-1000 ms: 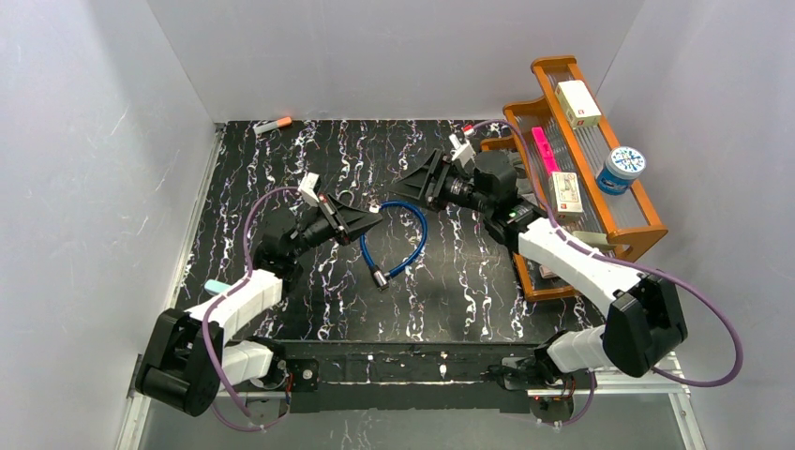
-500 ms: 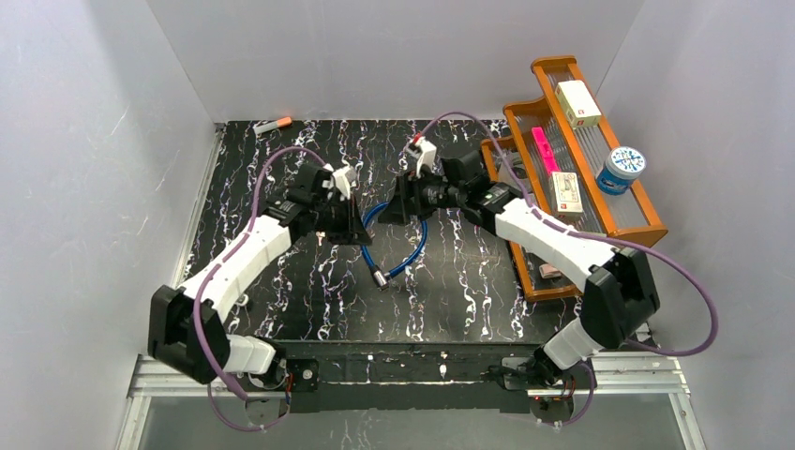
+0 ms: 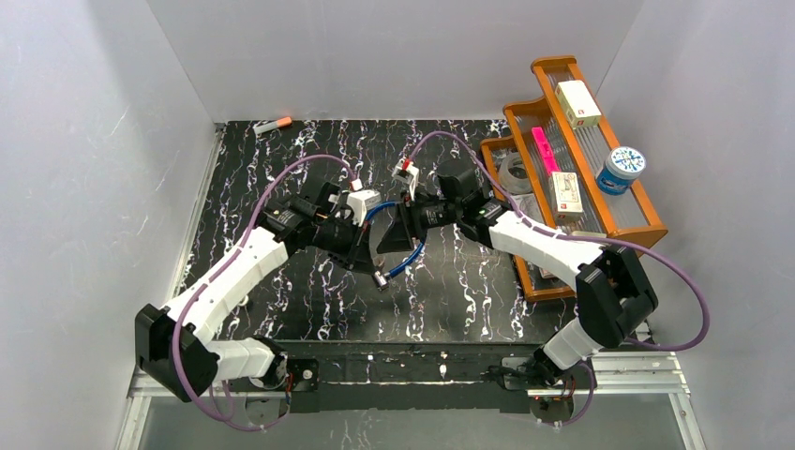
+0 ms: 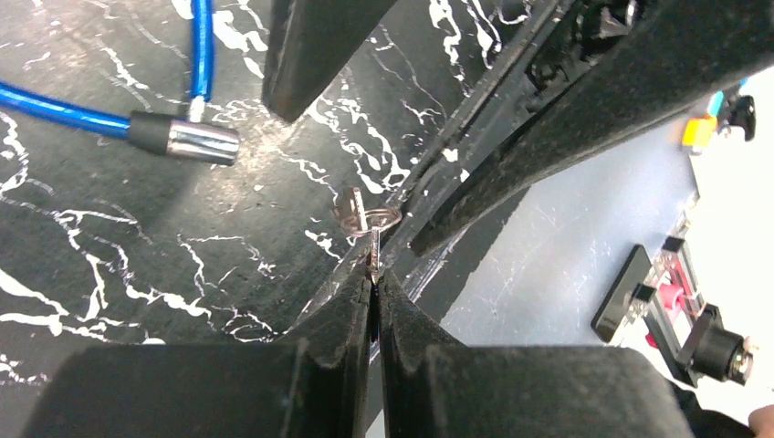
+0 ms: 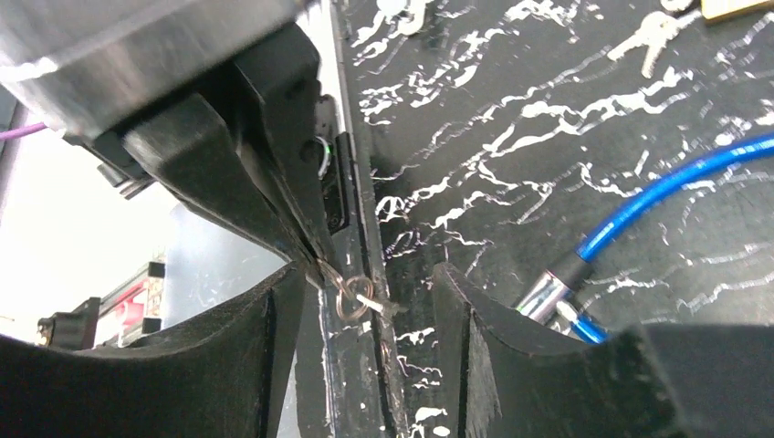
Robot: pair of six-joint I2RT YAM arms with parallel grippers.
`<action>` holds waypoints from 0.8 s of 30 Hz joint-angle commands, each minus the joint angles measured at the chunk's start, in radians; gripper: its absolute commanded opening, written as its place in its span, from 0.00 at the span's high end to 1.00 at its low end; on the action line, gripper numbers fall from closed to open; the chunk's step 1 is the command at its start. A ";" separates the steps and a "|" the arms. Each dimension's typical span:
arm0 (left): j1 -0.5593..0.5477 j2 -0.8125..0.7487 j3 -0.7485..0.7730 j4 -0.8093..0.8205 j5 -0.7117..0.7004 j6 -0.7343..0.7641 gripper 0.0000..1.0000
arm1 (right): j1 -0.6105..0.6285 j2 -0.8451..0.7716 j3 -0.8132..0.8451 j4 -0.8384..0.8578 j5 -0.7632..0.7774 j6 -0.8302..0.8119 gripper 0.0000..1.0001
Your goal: Unlock with the key
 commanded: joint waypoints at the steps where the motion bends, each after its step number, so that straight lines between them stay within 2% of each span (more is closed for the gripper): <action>1: -0.011 -0.018 0.030 -0.008 0.133 0.082 1.00 | 0.014 -0.036 -0.029 0.201 -0.142 0.086 0.41; 6: -0.013 -0.034 0.035 0.001 0.162 0.099 1.00 | 0.041 -0.019 -0.052 0.281 -0.267 0.130 0.54; 9: -0.015 -0.043 0.027 -0.008 0.157 0.104 1.00 | 0.041 -0.029 -0.054 0.248 -0.295 0.102 0.46; 11: -0.015 -0.051 0.018 -0.009 0.163 0.104 1.00 | 0.042 -0.039 -0.052 0.217 -0.291 0.073 0.45; 15: -0.016 -0.061 0.018 -0.007 0.170 0.107 1.00 | 0.041 -0.026 -0.026 0.131 -0.321 0.009 0.58; 19: -0.016 -0.062 0.019 -0.009 0.171 0.104 1.00 | 0.041 -0.015 0.026 -0.044 -0.306 -0.116 0.68; 24: -0.016 -0.061 0.014 -0.008 0.176 0.106 1.00 | 0.042 -0.022 0.028 -0.047 -0.279 -0.125 0.83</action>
